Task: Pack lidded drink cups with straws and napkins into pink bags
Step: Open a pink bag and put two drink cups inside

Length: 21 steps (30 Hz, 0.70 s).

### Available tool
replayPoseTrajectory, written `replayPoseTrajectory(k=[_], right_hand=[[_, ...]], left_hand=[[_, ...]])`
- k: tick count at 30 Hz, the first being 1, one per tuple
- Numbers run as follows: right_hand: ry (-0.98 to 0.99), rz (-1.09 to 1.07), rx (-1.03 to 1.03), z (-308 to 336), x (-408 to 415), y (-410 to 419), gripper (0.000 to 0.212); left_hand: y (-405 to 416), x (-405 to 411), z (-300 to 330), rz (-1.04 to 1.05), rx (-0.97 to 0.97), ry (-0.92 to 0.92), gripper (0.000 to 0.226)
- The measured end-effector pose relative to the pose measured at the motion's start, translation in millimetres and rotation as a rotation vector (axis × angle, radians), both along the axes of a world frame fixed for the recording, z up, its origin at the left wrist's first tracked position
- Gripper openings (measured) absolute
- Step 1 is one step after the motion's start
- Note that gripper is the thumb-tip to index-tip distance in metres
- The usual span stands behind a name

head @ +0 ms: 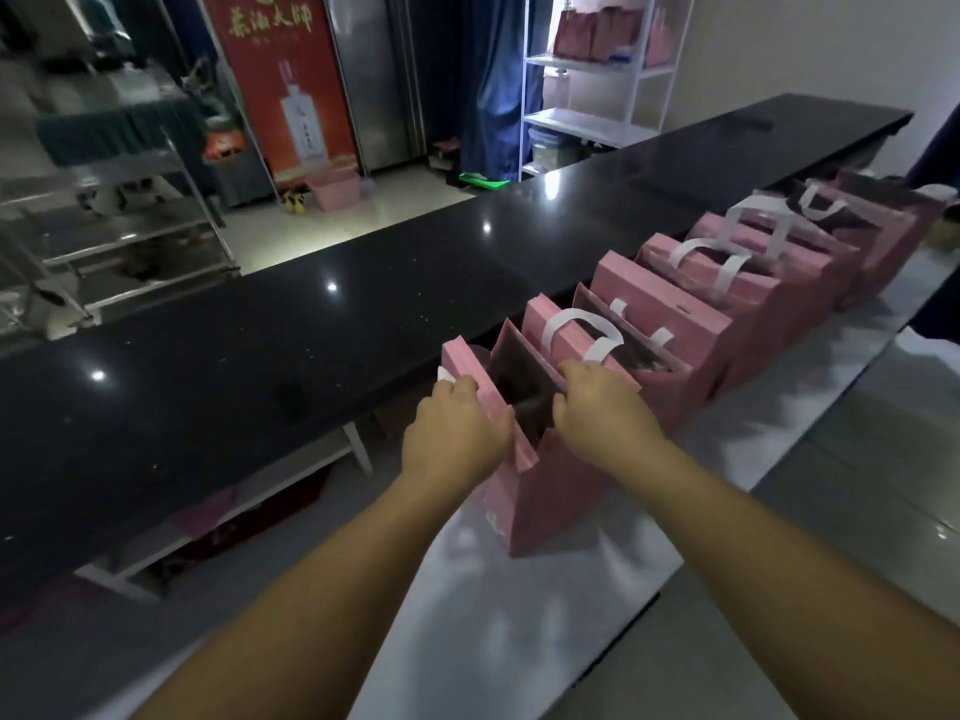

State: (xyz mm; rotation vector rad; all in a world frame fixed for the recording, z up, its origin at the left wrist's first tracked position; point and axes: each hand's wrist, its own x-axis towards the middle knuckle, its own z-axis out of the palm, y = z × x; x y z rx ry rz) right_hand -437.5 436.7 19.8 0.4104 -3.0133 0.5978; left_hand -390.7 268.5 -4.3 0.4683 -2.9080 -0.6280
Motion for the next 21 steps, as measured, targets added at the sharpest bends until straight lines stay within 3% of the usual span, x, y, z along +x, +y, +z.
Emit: replayPoseTrajectory(k=[2, 7, 9, 14, 21], right_hand=[[-0.005, 0.042, 0.033, -2.4, -23.6, -4.5, 0.005], [-0.081, 0.173, 0.137, -19.0, -65.4, -24.7, 0.019], [-0.082, 0.198, 0.133, -25.7, -73.4, -28.5, 0.024], [-0.101, 0.191, 0.150, -35.7, -85.3, -29.5, 0.027], [-0.118, 0.255, 0.186, -30.6, -69.2, -37.9, 0.005]], left_hand=[[6.4, -18.2, -3.1, 0.075, -0.025, -0.089, 0.071], [9.3, -41.3, -11.4, 0.212, -0.009, -0.200, 0.097], [7.5, -43.4, -12.0, 0.234, -0.022, -0.223, 0.087], [-2.5, -37.6, -10.8, 0.301, 0.064, -0.282, 0.033], [-25.4, 16.2, 2.9, 0.405, 0.178, -0.195, 0.030]])
